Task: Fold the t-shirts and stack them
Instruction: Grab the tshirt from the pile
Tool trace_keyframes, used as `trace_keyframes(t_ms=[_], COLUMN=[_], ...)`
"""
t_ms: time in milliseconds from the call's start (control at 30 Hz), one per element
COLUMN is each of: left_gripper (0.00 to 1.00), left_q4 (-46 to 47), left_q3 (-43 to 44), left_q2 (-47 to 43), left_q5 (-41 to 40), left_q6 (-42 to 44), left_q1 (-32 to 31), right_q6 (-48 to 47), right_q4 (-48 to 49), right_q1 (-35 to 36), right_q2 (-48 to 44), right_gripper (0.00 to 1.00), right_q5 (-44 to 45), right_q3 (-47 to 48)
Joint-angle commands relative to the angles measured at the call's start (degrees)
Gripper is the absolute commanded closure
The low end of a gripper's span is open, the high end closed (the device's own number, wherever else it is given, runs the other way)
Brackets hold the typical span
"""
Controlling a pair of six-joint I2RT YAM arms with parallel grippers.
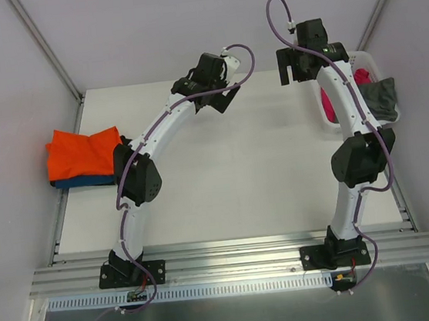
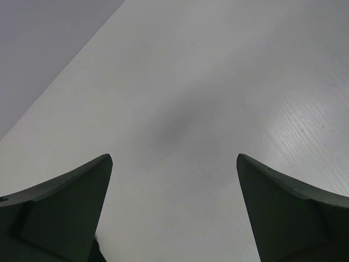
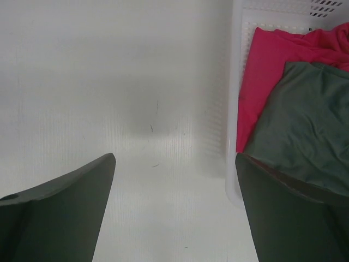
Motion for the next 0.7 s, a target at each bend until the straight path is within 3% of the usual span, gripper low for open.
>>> trace_keyframes(t_ms=[0,667], left_gripper=[0.01,0.01], left_q4=[1.39,1.39], left_q3=[2.00,2.26], left_q2=[-0.31,0.04], left_q5=[-1.31,-1.04], left_q6=[0.59,0.24], left_q1=[0.68,0.86], right_q6=[-0.16,-2.89], right_q4=[1.09,2.50], right_q1=[1.46,3.40], right_q2=[0.06,1.02], right_gripper=[0.03,0.03], right_q5=[2.37,3.79], right_q3=[2.39,1.69])
